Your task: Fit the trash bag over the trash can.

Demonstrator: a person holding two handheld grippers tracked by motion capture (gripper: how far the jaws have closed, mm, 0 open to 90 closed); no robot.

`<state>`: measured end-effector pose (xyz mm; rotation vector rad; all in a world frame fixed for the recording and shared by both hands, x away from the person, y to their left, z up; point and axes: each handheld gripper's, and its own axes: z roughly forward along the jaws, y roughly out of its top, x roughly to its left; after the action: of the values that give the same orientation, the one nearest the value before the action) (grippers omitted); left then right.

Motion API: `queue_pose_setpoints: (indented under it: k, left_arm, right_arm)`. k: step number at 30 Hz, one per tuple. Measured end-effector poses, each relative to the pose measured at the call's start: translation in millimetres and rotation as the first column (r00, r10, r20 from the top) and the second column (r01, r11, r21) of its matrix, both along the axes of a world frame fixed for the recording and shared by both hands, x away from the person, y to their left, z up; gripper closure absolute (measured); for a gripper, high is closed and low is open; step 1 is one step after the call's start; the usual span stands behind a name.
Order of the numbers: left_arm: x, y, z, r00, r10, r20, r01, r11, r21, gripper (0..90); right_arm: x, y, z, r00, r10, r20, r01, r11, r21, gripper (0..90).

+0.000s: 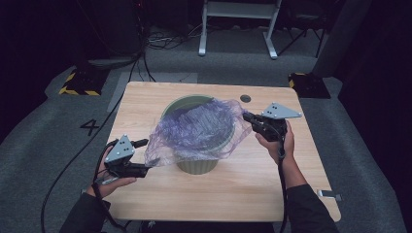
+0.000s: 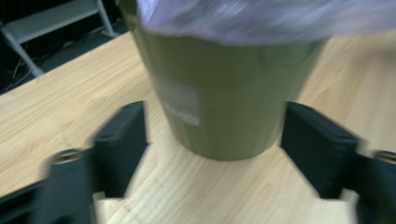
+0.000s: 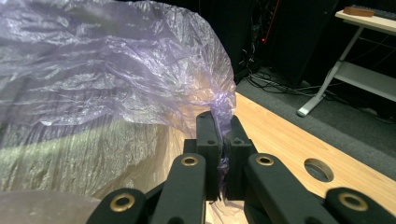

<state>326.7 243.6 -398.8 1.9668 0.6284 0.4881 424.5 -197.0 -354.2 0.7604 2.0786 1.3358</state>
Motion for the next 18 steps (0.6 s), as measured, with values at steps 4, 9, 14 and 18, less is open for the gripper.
queue_pose_setpoints:
  k: [4,9,14,18]
  left_arm:
    - [-18.7,4.8,10.7,0.9979,-0.048,0.044,0.05,0.9978,-0.042,15.0]
    - [-32.8,7.5,27.0,0.9941,-0.086,0.065,0.092,0.9912,-0.095,15.2]
    - [-35.6,4.4,46.4,0.9946,-0.06,0.084,0.07,0.9903,-0.12,15.1]
    - [-27.9,-0.6,57.7,0.9957,-0.019,0.091,0.031,0.9915,-0.127,15.1]
  right_arm:
    - [-2.4,-1.6,2.9,0.9999,-0.007,0.01,0.007,1.0,-0.005,87.8]
    - [-3.4,-2.5,7.0,0.9997,-0.013,0.021,0.013,1.0,-0.008,86.3]
    - [-4.3,-1.2,8.5,0.9996,-0.012,0.024,0.013,1.0,-0.015,84.9]
    - [-4.8,-0.2,9.3,0.9996,-0.009,0.027,0.01,1.0,-0.014,84.1]
